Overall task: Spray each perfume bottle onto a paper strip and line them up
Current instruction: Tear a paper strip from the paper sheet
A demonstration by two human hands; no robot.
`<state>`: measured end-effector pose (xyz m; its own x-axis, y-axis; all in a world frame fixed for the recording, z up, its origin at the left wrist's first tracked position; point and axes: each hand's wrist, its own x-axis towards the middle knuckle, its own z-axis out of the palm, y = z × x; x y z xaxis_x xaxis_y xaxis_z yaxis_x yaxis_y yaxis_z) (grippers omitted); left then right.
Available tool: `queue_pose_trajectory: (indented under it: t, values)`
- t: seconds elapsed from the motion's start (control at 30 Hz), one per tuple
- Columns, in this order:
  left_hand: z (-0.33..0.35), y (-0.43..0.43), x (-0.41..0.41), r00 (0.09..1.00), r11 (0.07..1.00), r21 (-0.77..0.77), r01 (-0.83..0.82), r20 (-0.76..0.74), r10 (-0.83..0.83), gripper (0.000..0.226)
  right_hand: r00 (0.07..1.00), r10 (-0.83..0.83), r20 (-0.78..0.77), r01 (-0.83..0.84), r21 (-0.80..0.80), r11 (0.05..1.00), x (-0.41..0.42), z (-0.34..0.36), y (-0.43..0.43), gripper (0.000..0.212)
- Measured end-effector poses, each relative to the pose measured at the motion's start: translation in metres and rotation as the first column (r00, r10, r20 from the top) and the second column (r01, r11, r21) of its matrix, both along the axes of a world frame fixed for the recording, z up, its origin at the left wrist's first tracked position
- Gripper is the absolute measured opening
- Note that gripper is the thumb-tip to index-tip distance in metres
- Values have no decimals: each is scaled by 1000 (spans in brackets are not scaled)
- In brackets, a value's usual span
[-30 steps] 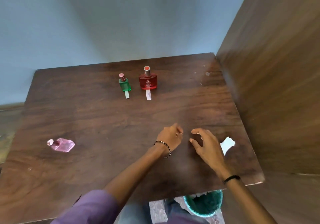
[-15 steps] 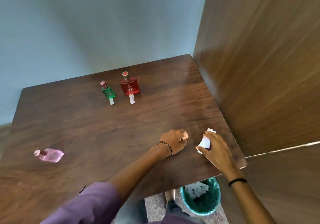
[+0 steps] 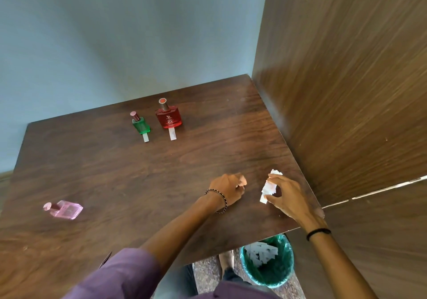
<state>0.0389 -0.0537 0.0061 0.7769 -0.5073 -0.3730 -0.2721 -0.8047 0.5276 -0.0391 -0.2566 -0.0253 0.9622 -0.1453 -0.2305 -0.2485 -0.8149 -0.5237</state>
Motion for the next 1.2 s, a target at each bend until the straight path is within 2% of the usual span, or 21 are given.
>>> queue_pose_trajectory:
  t: [0.13, 0.43, 0.57, 0.67, 0.73, 0.87, 0.97, 1.2]
  values:
    - [0, 0, 0, 1000, 1000, -7, -13, 2, 13, 24, 999, -23, 46, 23, 3, 1000, -2, 2, 0, 55]
    - [-3, -5, -3, 999, 1000, -26, -7, -41, 6, 23, 996, -88, 30, 88, 14, 996, -2, -1, 5, 57]
    - [-13, -23, -8, 975, 983, -141, -121, -202, 91, 20, 992, -112, 49, 111, 22, 994, -4, -1, 7, 53]
    - [-15, -39, -13, 889, 929, -221, -298, -419, 186, 25, 991, -123, 59, 122, 13, 992, -4, 0, 8, 49]
    - [-17, -47, -14, 851, 910, -220, -350, -482, 211, 24, 992, -113, 55, 113, -7, 994, -4, 2, 9, 47]
    - [-24, -53, -10, 816, 880, -208, -427, -508, 276, 13, 993, -113, 36, 113, 8, 994, -4, 3, 6, 50]
    - [-27, -54, -7, 812, 884, -201, -422, -517, 270, 5, 994, -104, 26, 104, 17, 994, -5, 3, 5, 55]
    - [-31, -55, -7, 849, 891, -263, -369, -486, 208, 11, 996, -87, 1, 87, 91, 992, -6, 4, -3, 64]
